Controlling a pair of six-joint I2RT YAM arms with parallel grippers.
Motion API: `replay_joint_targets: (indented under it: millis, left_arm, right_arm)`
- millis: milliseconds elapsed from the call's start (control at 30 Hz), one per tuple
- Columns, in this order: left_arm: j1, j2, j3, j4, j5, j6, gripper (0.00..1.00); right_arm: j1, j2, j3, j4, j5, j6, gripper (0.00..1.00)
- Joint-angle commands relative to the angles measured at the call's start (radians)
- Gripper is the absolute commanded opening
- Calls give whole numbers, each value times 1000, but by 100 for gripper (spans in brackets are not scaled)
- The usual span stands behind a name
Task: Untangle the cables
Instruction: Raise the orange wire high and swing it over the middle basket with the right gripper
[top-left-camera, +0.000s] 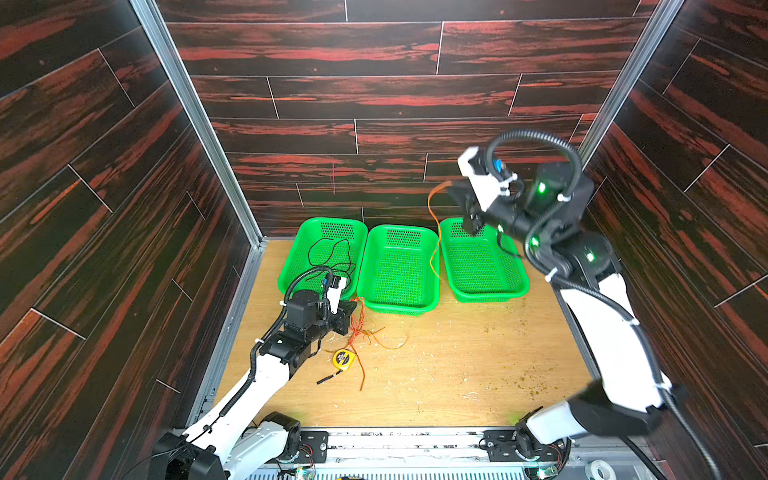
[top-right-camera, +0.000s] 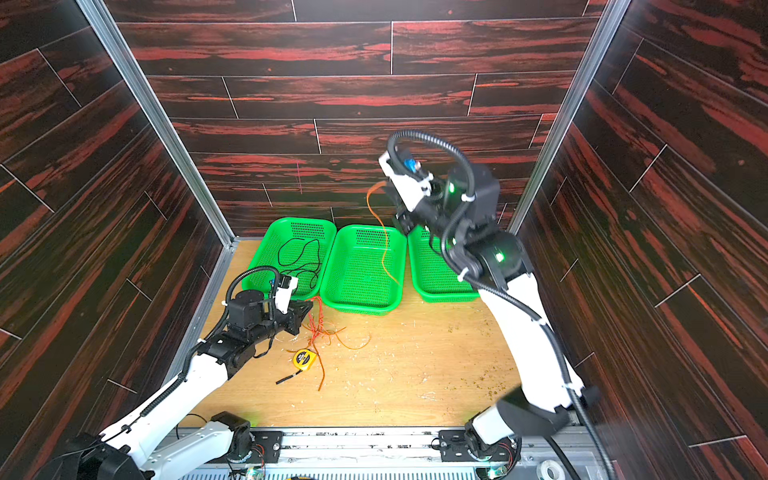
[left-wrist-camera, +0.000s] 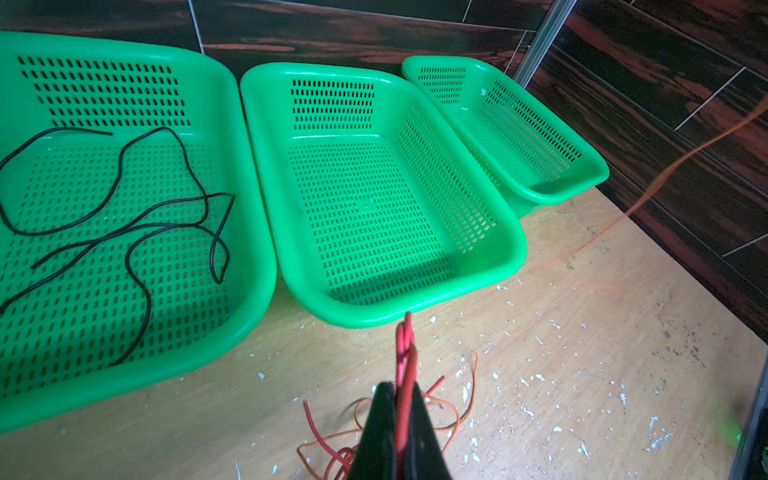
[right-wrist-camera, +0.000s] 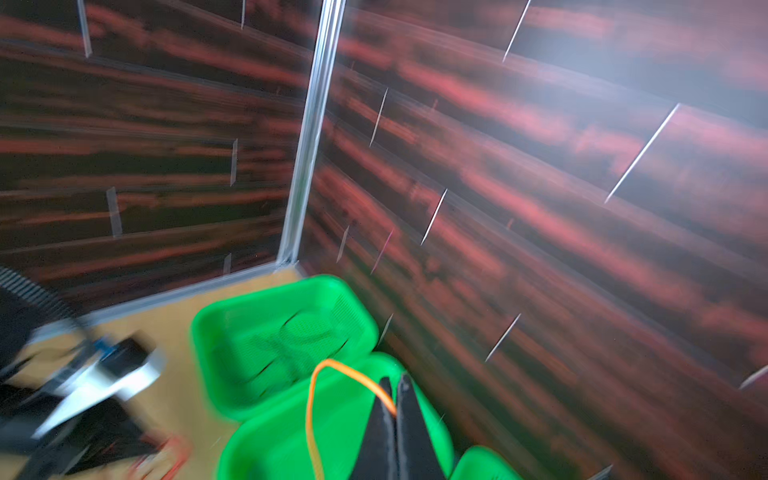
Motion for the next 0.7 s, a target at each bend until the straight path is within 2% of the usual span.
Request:
replay_joint_targets:
  millis: [0, 200, 367, 500, 667]
  left_arm:
    - [-19, -16, -17, 17, -11, -10, 0]
    - [-47, -4, -18, 24, -21, -16, 0]
    - [-60, -4, -23, 26, -18, -18, 0]
    - [-65, -6, -24, 28, -17, -19, 0]
    - [-70, -23, -27, 28, -16, -25, 0]
  right_arm:
    - [5, 96, 137, -10, 12, -99, 0]
    - [5, 215, 318, 36, 42, -157, 0]
    - [4, 246, 326, 111, 31, -170, 0]
    - [3, 286, 293, 126, 31, -168, 0]
    - [-11, 333, 109, 211, 133, -188, 0]
